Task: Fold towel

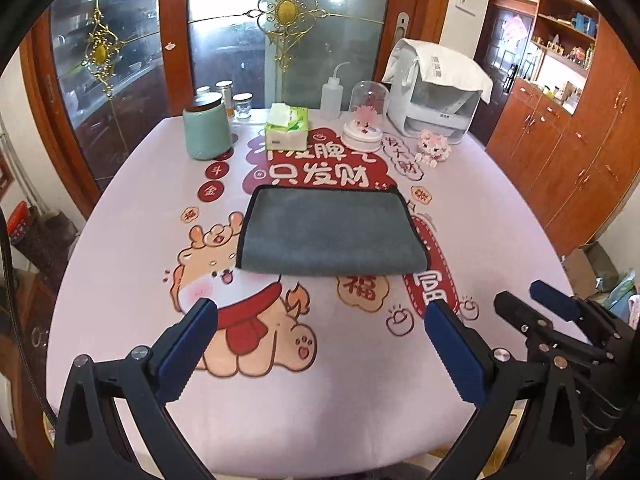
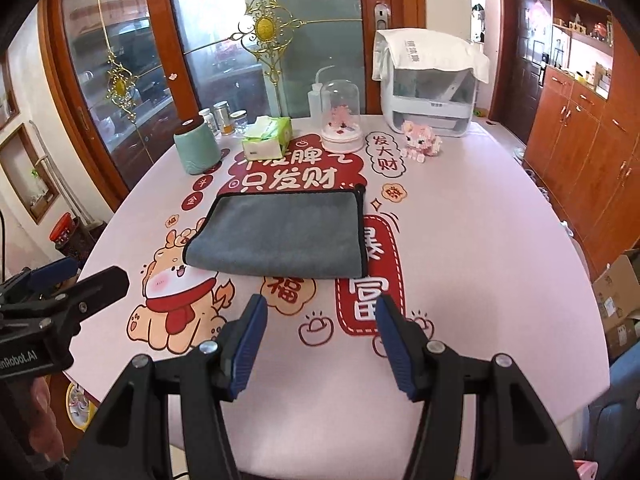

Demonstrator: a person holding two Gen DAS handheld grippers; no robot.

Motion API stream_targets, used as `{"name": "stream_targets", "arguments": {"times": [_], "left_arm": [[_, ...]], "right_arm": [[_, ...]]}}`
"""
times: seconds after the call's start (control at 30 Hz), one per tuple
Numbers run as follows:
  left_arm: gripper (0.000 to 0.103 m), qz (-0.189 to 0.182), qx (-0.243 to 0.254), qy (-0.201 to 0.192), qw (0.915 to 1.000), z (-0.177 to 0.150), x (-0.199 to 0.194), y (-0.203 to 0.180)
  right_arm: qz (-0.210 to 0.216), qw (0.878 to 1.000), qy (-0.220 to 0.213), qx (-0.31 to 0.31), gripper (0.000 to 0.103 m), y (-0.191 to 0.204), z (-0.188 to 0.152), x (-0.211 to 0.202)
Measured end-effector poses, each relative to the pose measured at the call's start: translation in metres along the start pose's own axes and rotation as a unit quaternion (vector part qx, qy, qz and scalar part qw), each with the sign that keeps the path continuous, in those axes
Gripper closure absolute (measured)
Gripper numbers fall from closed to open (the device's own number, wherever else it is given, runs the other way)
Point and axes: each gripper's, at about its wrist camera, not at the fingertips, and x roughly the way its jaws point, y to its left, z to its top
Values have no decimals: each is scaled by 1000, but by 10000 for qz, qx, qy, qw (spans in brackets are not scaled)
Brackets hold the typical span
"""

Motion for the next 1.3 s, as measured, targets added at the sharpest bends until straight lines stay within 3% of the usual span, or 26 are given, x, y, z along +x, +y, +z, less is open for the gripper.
{"name": "stream_targets", "arguments": {"times": [0.63,1.3], "left_arm": [[1,364,-354,261,9984,-28,-16,0],[1,624,-253,80,9977,-36,-30,-5]], "right_arm": [[-79,9999,-17,-86,46,16,-16,-30],[-76,9999,46,-141,46,22,-25,-35]]}}
